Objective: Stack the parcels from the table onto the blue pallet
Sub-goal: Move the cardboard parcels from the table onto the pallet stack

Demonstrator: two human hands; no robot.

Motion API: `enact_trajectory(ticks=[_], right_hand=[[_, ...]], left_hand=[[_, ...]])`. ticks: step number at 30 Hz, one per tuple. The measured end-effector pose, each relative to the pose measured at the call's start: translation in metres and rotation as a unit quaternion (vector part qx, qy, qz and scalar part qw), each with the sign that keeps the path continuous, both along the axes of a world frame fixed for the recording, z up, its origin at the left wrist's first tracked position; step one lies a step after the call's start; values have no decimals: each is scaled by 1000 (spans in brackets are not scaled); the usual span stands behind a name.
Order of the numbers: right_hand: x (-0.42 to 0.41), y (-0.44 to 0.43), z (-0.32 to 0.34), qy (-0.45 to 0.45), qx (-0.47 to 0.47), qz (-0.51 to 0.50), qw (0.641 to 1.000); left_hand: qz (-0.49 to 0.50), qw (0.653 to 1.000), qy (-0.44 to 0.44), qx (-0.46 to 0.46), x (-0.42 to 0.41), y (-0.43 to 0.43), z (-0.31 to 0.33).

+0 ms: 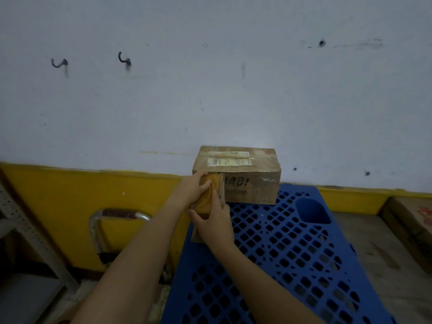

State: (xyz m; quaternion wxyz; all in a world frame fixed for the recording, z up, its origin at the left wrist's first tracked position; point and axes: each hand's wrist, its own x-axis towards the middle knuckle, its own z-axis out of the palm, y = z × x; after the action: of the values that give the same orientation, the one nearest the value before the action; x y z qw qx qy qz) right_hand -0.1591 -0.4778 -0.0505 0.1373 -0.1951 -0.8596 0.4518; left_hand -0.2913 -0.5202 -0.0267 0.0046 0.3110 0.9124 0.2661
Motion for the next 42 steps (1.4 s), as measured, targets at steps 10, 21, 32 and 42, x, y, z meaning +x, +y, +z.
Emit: enact_trajectory(ticks=[10, 21, 32, 42], right_hand=[[3, 17, 3, 24, -63, 28, 997], [0, 23, 0, 13, -45, 36, 998], [-2, 19, -1, 14, -54, 37, 998], [5, 31, 7, 1, 0, 43, 999]], left_hand=[[68, 997, -44, 17, 8, 0, 6], [33, 999, 17, 7, 10, 0, 1], [46, 998, -12, 44, 13, -1, -2], [39, 998, -19, 38, 9, -2, 6]])
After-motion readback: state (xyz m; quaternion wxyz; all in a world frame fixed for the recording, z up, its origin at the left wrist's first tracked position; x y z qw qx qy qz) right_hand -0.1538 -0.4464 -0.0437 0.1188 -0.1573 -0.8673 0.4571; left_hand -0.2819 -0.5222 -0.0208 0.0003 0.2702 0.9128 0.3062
